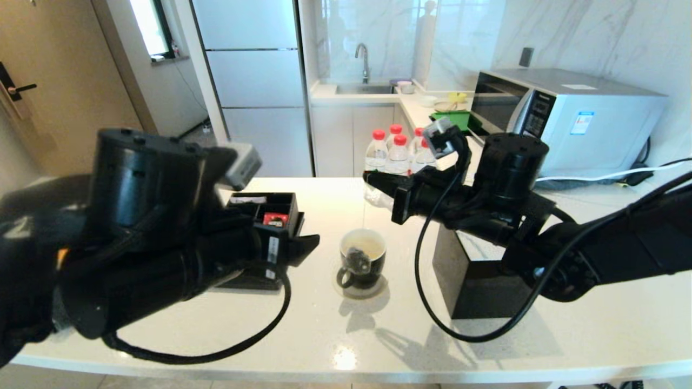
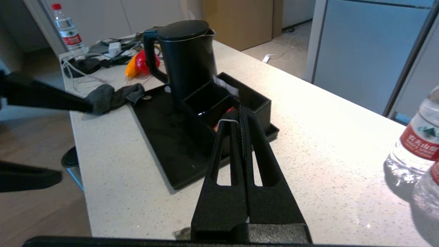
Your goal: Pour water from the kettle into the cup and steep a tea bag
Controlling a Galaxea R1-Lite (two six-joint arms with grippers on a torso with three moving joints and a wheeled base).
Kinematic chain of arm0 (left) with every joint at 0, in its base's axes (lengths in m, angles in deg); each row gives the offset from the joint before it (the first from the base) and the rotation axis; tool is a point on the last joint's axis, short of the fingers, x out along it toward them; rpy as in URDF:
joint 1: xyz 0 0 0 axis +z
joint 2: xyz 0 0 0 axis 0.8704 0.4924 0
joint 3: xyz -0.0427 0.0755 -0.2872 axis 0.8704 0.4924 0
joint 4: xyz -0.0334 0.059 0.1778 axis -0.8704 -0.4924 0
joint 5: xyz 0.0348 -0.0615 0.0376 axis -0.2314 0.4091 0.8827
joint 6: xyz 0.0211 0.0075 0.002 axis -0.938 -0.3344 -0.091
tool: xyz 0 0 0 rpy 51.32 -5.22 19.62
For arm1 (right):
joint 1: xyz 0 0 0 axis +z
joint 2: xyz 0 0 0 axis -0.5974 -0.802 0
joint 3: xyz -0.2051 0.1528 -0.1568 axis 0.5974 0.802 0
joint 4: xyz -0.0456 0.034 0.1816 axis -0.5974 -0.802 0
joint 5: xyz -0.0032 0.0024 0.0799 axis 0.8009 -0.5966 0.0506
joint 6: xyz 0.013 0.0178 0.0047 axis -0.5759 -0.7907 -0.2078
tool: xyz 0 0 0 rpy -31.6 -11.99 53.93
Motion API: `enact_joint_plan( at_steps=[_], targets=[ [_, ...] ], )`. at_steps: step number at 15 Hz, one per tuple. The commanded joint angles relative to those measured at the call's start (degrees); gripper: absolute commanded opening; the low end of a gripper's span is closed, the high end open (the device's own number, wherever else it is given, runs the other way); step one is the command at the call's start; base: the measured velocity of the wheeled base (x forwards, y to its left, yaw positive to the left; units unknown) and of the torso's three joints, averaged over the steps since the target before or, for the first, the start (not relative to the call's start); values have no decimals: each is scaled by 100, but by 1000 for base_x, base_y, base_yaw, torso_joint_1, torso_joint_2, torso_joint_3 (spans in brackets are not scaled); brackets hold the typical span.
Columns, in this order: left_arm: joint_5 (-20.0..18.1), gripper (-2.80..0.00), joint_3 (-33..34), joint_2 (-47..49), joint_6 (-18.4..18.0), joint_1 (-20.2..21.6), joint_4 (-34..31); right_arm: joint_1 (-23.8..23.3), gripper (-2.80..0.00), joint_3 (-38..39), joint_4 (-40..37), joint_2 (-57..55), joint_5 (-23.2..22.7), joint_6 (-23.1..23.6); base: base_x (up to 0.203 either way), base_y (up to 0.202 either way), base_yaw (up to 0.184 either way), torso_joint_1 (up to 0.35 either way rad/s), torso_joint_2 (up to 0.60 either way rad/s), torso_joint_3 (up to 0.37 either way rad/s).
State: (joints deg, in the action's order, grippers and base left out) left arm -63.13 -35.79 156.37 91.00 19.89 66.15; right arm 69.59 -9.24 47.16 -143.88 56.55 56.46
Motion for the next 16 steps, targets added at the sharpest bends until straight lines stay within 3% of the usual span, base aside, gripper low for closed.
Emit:
enact_joint_plan(
  at_steps=[1, 8, 16],
  targets=[
    [16, 0, 299, -319, 7, 96, 7, -58, -280, -218, -53, -65, -18, -2, 0, 0, 0, 0, 0, 0],
    [179, 0, 957, -601, 3, 240, 7, -91, -280, -582, -371, -74, -18, 5, 0, 0, 0, 0, 0, 0],
    [170, 0, 1003, -576, -4, 1043, 7, -91, -280, -987, -700, -171, -18, 121, 0, 0, 0, 0, 0, 0]
  ],
)
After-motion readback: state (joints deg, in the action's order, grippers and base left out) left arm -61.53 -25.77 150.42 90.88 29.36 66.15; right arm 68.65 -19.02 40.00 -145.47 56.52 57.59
